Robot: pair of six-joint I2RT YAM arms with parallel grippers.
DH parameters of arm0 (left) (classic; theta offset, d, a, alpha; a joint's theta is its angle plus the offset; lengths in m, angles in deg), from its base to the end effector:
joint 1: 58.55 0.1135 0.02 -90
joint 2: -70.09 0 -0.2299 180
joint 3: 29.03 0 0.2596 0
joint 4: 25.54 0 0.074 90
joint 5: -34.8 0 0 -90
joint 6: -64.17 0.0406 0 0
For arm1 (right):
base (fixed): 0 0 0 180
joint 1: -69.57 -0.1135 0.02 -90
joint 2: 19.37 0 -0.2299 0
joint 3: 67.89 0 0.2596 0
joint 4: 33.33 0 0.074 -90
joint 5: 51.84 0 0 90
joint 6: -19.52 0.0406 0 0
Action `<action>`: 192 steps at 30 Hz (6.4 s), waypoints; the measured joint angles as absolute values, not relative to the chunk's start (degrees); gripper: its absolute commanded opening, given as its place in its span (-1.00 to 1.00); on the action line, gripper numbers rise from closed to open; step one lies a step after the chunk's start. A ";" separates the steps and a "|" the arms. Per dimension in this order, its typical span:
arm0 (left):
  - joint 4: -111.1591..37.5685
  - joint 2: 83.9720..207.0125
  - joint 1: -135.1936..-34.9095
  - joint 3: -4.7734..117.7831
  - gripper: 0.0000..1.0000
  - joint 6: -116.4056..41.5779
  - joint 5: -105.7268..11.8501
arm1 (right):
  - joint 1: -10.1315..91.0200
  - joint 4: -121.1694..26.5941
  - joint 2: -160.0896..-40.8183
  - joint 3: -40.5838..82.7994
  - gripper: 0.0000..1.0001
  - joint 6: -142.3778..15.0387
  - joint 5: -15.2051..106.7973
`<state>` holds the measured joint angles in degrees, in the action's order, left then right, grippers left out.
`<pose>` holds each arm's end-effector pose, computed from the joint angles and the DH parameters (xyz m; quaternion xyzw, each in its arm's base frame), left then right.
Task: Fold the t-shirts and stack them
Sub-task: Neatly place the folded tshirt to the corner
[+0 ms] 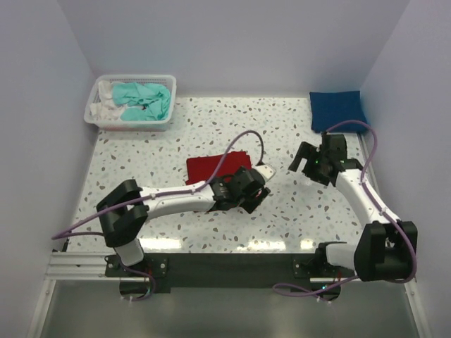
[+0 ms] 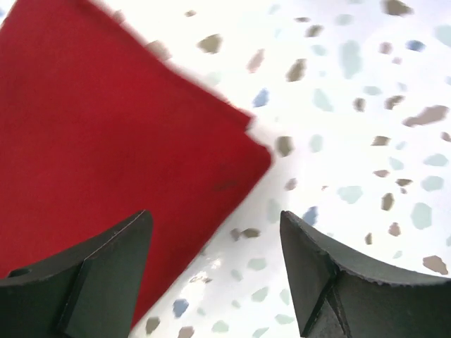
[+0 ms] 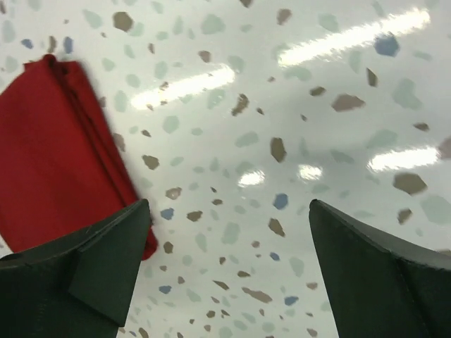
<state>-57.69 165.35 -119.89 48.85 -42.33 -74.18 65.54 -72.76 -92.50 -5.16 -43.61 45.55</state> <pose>0.1851 -0.3111 0.1794 0.3002 0.8772 -0.0940 0.3626 0.2813 0.0251 0.1993 0.1639 0.9231 0.1496 0.3142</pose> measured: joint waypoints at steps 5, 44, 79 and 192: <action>-57.93 173.48 -125.38 55.88 0.40 -35.59 -75.25 | 68.45 -79.05 -88.58 -6.69 0.97 -43.81 42.03; -56.88 178.11 -124.88 55.38 -0.95 -28.71 -79.89 | 68.38 -57.39 -98.46 -18.45 0.97 -31.22 67.15; -54.14 170.66 -122.65 51.36 0.06 -33.78 -76.67 | 49.69 -33.33 -127.75 -8.31 -1.00 -15.26 77.29; -67.85 133.15 -73.19 38.40 1.00 -51.26 -74.25 | 84.75 -85.28 -102.72 41.02 0.97 -55.26 26.93</action>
